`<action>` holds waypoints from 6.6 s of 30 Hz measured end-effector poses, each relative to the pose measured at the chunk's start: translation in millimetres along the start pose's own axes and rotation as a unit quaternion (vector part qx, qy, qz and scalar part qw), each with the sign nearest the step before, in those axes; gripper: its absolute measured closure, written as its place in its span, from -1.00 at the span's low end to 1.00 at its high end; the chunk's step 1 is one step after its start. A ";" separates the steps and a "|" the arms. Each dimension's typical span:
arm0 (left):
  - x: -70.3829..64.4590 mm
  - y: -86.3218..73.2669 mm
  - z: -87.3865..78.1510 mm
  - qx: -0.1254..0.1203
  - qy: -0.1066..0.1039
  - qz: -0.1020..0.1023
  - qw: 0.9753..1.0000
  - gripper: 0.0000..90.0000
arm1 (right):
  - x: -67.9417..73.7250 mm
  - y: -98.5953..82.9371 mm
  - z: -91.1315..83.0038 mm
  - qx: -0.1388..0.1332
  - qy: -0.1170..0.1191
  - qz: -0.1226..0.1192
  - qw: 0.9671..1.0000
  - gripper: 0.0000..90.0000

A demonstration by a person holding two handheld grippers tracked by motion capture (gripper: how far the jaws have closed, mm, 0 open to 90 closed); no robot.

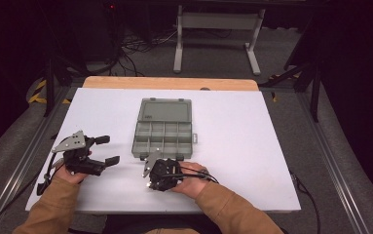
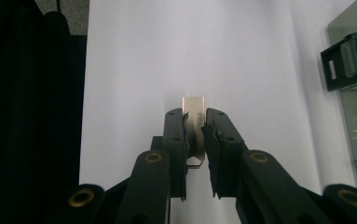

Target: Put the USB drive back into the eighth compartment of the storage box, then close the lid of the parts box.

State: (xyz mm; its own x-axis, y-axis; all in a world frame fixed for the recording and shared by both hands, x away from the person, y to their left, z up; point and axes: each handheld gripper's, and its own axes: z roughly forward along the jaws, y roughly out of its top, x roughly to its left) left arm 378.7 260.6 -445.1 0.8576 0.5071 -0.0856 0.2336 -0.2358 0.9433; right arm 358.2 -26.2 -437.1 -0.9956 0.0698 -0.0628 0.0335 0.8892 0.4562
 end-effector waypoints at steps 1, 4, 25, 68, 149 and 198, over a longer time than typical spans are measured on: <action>0.0 -0.1 0.1 -0.001 0.000 0.000 1.000 -0.78 | -0.2 0.6 -3.7 -0.002 -0.004 0.000 1.000 0.76; 0.1 -0.1 0.2 -0.001 0.000 0.000 1.000 -0.78 | -1.3 0.9 -8.3 -0.007 -0.005 0.001 1.000 0.76; 0.1 -0.1 0.5 -0.001 0.000 0.000 1.000 -0.78 | -18.1 -3.6 -44.4 -0.045 -0.026 0.015 0.999 0.76; 0.1 -0.3 0.8 0.000 -0.001 0.000 1.000 -0.78 | -73.4 -36.9 -76.3 -0.072 -0.089 0.113 0.987 0.75; 0.8 -0.6 1.1 0.000 -0.002 -0.002 1.000 -0.78 | -113.8 -62.2 -44.0 0.018 -0.091 0.199 0.976 0.70; 66.7 65.3 51.4 0.152 0.064 -0.009 0.986 1.00 | -162.5 -89.9 -99.6 -0.056 -0.149 0.213 0.964 1.00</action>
State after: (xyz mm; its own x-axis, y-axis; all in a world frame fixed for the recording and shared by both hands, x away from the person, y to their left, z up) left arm 474.7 236.4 -405.6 0.7918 0.6093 -0.0421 0.3912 -0.4530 0.8011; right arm 508.2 -162.5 -379.5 -0.8235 0.5598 -0.0922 0.4080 0.6973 0.5894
